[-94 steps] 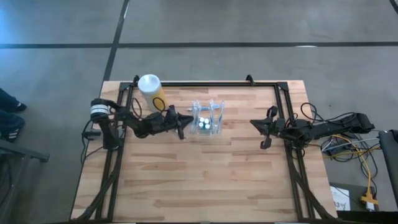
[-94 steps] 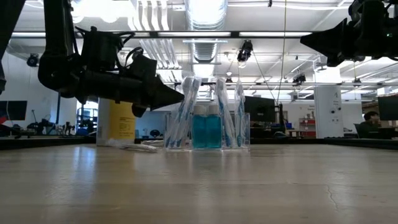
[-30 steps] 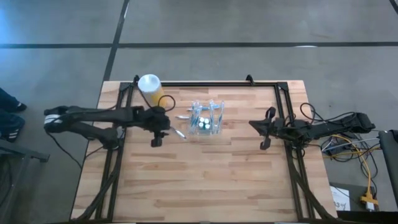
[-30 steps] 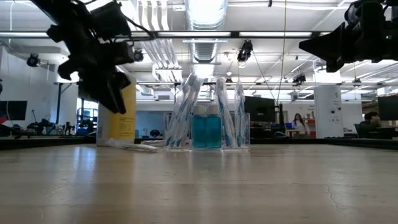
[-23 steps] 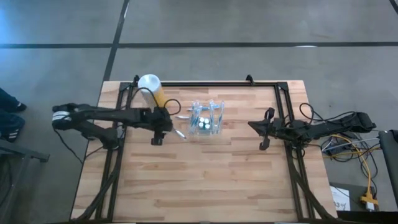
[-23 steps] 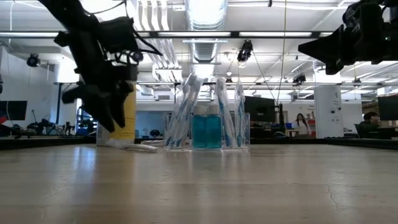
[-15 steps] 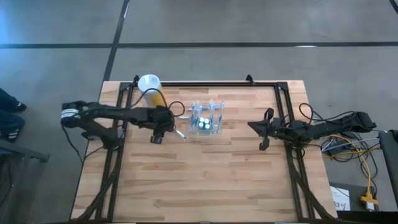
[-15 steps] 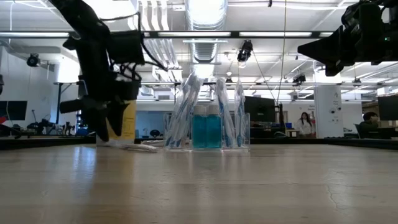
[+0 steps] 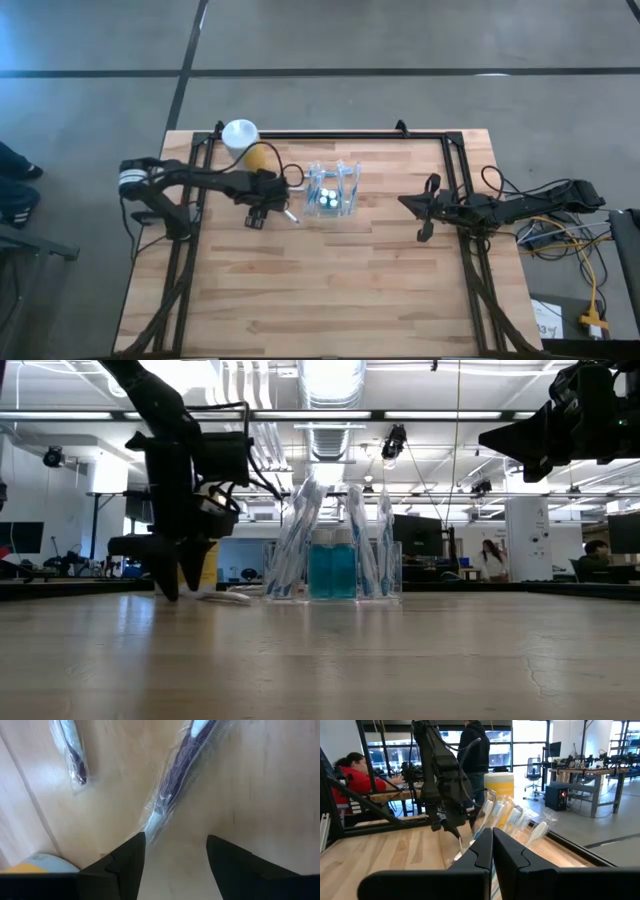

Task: Pick & Place toothbrushing station
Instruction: Put the bottom purple toothbrush into the right section of the transparent organizer

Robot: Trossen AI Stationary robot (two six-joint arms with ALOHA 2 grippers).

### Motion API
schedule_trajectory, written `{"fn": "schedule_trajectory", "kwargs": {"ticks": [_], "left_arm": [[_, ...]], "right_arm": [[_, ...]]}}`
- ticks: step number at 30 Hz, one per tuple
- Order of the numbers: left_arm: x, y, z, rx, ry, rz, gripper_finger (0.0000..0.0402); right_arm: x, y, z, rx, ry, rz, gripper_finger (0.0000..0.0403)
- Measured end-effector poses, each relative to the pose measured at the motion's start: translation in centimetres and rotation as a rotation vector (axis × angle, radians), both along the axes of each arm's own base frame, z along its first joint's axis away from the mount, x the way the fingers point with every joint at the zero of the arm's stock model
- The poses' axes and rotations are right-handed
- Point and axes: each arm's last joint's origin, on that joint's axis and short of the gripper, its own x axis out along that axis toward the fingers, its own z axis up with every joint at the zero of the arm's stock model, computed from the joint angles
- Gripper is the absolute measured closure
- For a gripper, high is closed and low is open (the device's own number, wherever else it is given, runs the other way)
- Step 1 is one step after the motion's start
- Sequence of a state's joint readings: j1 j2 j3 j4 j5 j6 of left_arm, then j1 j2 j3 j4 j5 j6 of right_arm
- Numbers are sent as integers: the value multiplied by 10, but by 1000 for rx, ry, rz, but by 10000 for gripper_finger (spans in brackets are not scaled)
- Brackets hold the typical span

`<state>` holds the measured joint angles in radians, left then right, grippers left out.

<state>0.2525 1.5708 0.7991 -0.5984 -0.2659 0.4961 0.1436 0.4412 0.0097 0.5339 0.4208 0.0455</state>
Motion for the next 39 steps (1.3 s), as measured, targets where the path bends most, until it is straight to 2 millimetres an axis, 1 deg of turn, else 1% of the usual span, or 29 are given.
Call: {"fn": "schedule_trajectory", "kwargs": {"ticks": [3, 5, 7, 13, 16, 22, 26, 28, 30, 33, 36, 39], "left_arm": [[3, 1, 6, -4, -11, -5, 188], [7, 2, 13, -15, -53, -15, 188], [6, 2, 19, -23, -65, -43, 188], [12, 6, 24, 1, -86, -112, 188], [13, 11, 19, 6, -55, -152, 188], [13, 27, 3, -21, 9, -153, 188], [16, 30, -6, -35, 54, -182, 189], [17, 31, -10, -41, 69, -187, 195], [18, 30, -12, -46, 80, -192, 212], [17, 26, -14, -48, 90, -199, 251], [16, 23, -12, -52, 95, -193, 301], [16, 17, -7, -47, 79, -156, 360]], "right_arm": [[0, 0, 0, -1, 0, 0, 394], [0, 0, 0, -4, 1, -1, 394], [0, 0, 0, -9, 2, -1, 394], [0, 0, 0, -14, 2, -1, 394], [0, 0, 0, -8, -1, -1, 394], [0, 0, 0, -3, -2, 0, 394], [0, 0, 0, -24, 4, -2, 394], [0, 0, 0, -32, 7, -3, 394], [0, 0, 0, -35, 9, -3, 394], [0, 0, 0, -43, 11, -4, 394], [0, 0, 0, -43, 11, -4, 394], [0, 0, 0, -34, 7, 4, 394]]}}
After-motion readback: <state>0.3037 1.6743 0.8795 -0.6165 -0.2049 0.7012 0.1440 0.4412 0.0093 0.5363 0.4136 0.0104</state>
